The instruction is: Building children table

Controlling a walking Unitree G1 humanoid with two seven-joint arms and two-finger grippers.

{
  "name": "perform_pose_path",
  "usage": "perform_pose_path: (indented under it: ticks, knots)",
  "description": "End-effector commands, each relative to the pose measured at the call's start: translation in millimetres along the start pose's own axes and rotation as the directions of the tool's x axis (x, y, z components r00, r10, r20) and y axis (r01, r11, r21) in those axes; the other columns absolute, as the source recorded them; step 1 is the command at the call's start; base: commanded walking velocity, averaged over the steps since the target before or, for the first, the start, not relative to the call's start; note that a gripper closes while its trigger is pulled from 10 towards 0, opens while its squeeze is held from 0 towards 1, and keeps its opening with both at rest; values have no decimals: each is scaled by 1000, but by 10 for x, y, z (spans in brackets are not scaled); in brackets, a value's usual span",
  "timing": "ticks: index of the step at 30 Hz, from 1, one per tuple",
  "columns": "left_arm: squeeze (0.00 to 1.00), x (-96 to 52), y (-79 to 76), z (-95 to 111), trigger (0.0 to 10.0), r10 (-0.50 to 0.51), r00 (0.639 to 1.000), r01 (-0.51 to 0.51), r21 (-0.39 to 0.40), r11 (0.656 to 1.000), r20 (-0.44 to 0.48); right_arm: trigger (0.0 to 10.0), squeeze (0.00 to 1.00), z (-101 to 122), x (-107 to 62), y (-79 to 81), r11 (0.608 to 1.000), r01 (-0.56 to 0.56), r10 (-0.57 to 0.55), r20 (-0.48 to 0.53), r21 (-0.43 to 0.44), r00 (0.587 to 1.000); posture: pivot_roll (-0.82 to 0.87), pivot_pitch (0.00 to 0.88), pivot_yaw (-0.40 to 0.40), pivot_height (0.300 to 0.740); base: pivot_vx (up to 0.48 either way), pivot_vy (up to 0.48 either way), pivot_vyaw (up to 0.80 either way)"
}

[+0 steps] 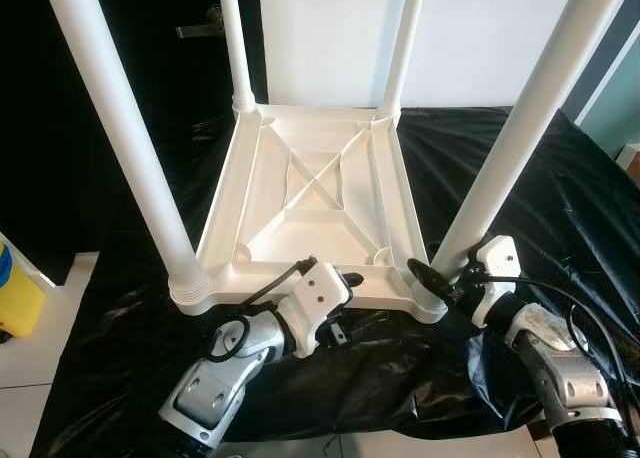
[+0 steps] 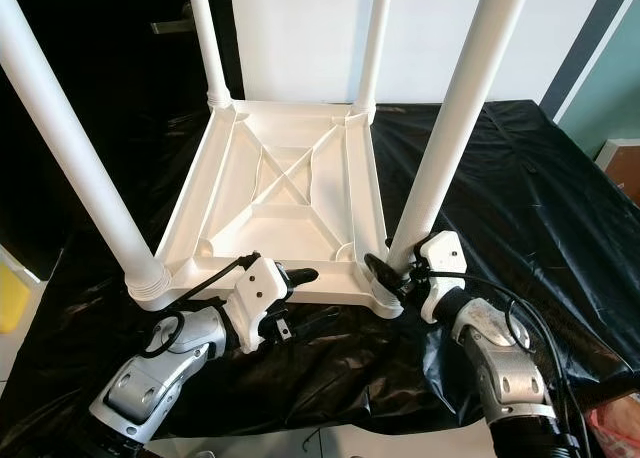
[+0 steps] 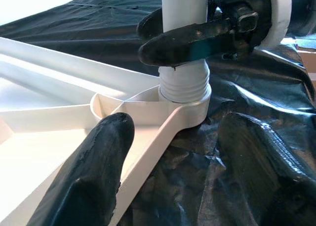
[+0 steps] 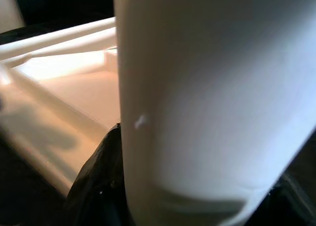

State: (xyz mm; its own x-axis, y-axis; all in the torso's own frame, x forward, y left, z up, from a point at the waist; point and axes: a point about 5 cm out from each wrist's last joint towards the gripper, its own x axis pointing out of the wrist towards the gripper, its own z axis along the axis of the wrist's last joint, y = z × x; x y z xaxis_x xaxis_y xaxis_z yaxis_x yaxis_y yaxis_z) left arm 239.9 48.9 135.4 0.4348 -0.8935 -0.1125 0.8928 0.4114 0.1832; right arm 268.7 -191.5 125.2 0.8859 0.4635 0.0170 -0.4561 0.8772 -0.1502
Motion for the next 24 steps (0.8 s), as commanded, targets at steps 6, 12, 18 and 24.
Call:
perform_pose_path:
  ticks: [6,12,18,24]
  knots:
    - [0,-4,-51,-19,10000,-36,999,36,-8,999,-11,10000,0,-111,-37,53,978,207,-206,-56,14,977,2,31,-20,740,0,0,0]
    - [0,0,-56,-21,10000,-42,999,42,-9,999,-12,10000,0,-135,-33,201,907,416,-412,-72,62,908,-3,35,-22,740,0,0,0]
    - [0,3,-53,-20,10000,-37,999,37,-7,999,-12,10000,0,-191,0,340,846,527,-516,-121,82,848,0,40,-27,740,0,0,0]
    - [0,2,-42,-17,10000,-29,1000,28,-9,1000,-9,10000,0,-167,10,334,815,567,-556,-118,120,823,2,36,-30,740,0,0,0]
